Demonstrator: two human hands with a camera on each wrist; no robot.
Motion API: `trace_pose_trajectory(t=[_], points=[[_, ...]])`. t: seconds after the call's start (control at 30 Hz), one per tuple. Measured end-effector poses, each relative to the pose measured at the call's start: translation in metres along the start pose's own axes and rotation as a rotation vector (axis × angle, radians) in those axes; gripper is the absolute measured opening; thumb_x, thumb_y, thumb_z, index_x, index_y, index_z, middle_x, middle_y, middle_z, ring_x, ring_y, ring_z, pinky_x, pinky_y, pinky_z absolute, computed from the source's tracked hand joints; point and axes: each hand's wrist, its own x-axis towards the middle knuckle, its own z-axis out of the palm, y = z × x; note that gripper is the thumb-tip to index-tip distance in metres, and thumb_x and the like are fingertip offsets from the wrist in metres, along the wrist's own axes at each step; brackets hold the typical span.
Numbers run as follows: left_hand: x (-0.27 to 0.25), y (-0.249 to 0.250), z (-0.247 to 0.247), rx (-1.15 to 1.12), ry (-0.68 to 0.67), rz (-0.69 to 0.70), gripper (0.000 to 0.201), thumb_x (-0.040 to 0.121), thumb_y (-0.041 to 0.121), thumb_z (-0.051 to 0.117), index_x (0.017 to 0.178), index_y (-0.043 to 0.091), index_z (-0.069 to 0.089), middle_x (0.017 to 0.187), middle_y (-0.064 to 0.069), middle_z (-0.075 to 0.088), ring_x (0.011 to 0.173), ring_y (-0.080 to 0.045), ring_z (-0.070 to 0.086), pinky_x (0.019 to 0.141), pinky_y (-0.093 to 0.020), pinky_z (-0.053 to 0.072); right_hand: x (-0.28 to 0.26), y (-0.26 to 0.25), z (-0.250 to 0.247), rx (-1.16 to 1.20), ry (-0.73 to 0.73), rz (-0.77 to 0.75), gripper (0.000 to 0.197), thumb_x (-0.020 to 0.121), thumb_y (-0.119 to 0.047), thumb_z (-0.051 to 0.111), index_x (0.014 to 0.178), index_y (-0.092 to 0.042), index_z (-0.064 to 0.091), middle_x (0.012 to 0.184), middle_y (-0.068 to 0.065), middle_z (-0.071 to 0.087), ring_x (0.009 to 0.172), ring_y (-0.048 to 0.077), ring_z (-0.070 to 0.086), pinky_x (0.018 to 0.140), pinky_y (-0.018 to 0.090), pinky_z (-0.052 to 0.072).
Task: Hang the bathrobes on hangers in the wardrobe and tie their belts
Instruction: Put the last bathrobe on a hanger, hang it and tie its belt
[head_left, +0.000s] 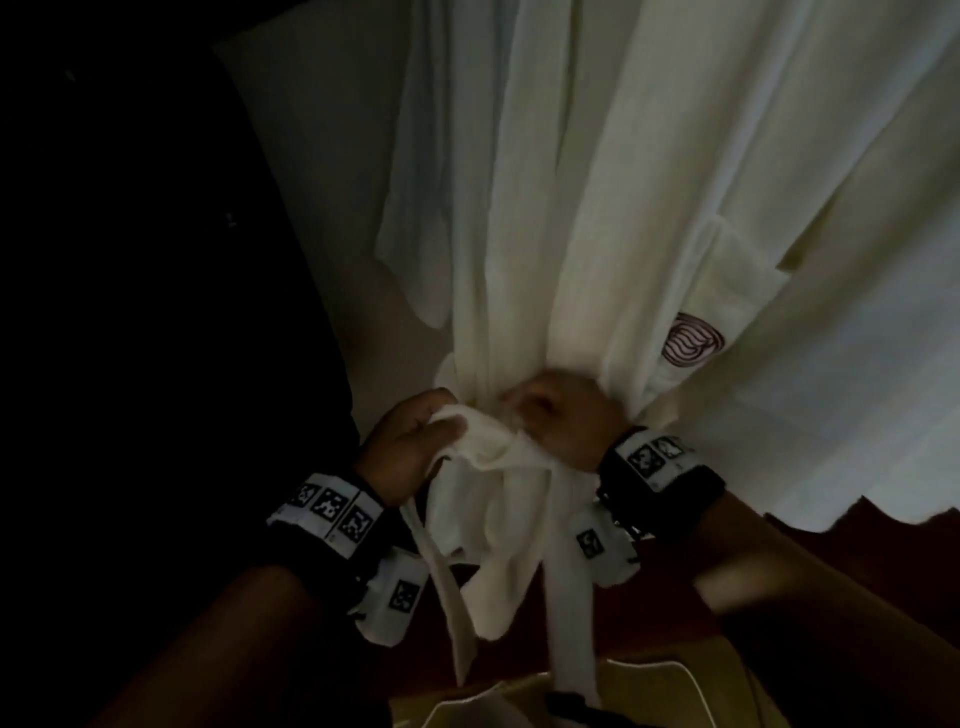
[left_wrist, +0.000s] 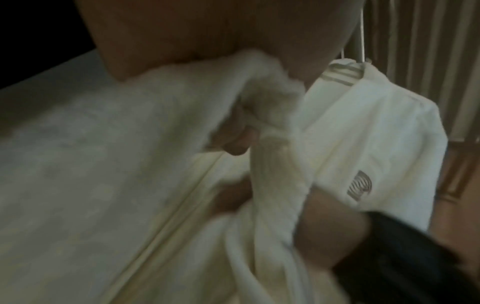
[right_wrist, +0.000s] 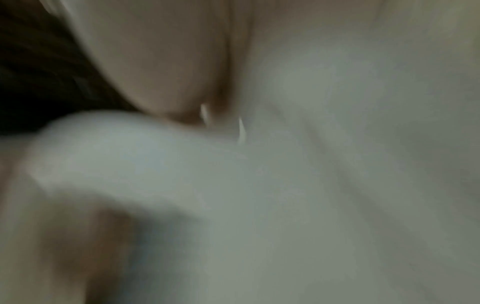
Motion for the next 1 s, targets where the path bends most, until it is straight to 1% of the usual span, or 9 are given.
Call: trace_pose_trajectory(t=[0.07, 0.13, 0.17, 0.27, 0.37, 0.47, 0.6, 0.8, 1.0], points=[[0.002, 0.002, 0.000, 0.018, -0.006, -0.017, 0.022, 0.091, 0.006, 0.056, 0.071, 0.007, 0.049, 0.048, 0.009, 0.047, 0.041, -0.002, 0.043, 0.041, -0.014, 0.033, -0.024, -0.001, -0.021, 0.162, 0.378, -0.121, 0.024, 0.094, -0.028, 0.056, 0.082, -0.013, 0.071, 0.083, -0.001, 0.067, 0.077, 0.000, 0.060, 0.070, 0.011, 0.043], [0.004, 0.006, 0.004, -0.002, -0.006, -0.032, 0.023, 0.093, 0.002, 0.052, 0.071, 0.006, 0.050, 0.048, 0.008, 0.048, 0.042, -0.003, 0.045, 0.041, -0.014, 0.034, -0.057, 0.000, -0.022, 0.245, 0.352, -0.058, 0.036, 0.094, -0.029, 0.060, 0.065, -0.008, 0.063, 0.062, -0.001, 0.061, 0.058, -0.001, 0.055, 0.060, 0.011, 0.039], [0.006, 0.009, 0.007, -0.028, -0.002, -0.052, 0.021, 0.092, 0.003, 0.053, 0.071, 0.005, 0.052, 0.049, 0.007, 0.050, 0.042, -0.004, 0.046, 0.041, -0.014, 0.034, -0.074, 0.000, -0.013, 0.280, 0.177, 0.019, 0.039, 0.094, -0.030, 0.061, 0.067, -0.002, 0.065, 0.063, 0.006, 0.063, 0.057, 0.003, 0.056, 0.062, 0.014, 0.041], [0.009, 0.022, 0.020, -0.114, -0.015, -0.089, 0.019, 0.090, 0.008, 0.056, 0.071, 0.008, 0.060, 0.053, 0.001, 0.056, 0.044, -0.007, 0.050, 0.042, -0.015, 0.036, -0.088, 0.018, 0.031, 0.270, -0.219, 0.272, 0.043, 0.092, -0.041, 0.061, 0.122, -0.011, 0.064, 0.113, 0.000, 0.066, 0.099, 0.011, 0.062, 0.088, 0.021, 0.046], [0.008, 0.031, 0.035, -0.137, -0.078, -0.087, 0.017, 0.079, 0.022, 0.058, 0.070, 0.011, 0.066, 0.053, -0.007, 0.054, 0.041, -0.015, 0.045, 0.042, -0.020, 0.032, -0.075, 0.031, 0.077, 0.414, 0.109, 0.322, 0.085, 0.081, -0.050, 0.070, 0.148, -0.027, 0.024, 0.138, -0.015, 0.034, 0.130, 0.008, 0.039, 0.107, 0.027, 0.037], [0.003, 0.042, 0.048, -0.229, -0.131, -0.120, 0.017, 0.078, 0.021, 0.060, 0.072, 0.007, 0.068, 0.054, -0.011, 0.053, 0.046, -0.019, 0.044, 0.050, -0.024, 0.030, -0.042, 0.046, 0.104, 0.386, 0.377, 0.372, 0.117, 0.063, -0.076, 0.063, 0.152, -0.019, 0.011, 0.152, -0.006, 0.022, 0.139, 0.013, 0.024, 0.116, 0.035, 0.025], [0.001, 0.055, 0.058, -0.344, -0.168, -0.141, 0.031, 0.093, 0.010, 0.051, 0.064, 0.007, 0.061, 0.051, -0.010, 0.047, 0.035, -0.015, 0.041, 0.040, -0.016, 0.033, -0.011, 0.066, 0.104, 0.587, 0.469, 0.477, 0.065, 0.077, -0.054, 0.066, 0.130, -0.020, 0.050, 0.121, 0.003, 0.062, 0.110, 0.024, 0.061, 0.092, 0.046, 0.052], [0.016, 0.049, 0.043, -0.419, -0.089, -0.103, 0.022, 0.090, 0.020, 0.050, 0.075, 0.004, 0.048, 0.063, -0.012, 0.040, 0.034, -0.012, 0.034, 0.038, -0.015, 0.029, -0.055, 0.111, 0.118, 0.517, 0.332, 0.507, 0.038, 0.094, -0.033, 0.058, 0.131, -0.025, 0.052, 0.126, -0.003, 0.059, 0.113, 0.018, 0.055, 0.093, 0.033, 0.046], [0.019, 0.018, 0.049, -0.357, 0.117, -0.213, 0.026, 0.096, 0.013, 0.047, 0.072, 0.007, 0.054, 0.058, -0.007, 0.048, 0.042, -0.012, 0.043, 0.042, -0.016, 0.034, -0.113, 0.160, 0.104, 0.101, 0.191, 0.626, 0.028, 0.079, -0.028, 0.073, 0.101, -0.021, 0.057, 0.089, -0.003, 0.062, 0.086, 0.020, 0.060, 0.075, 0.037, 0.052]])
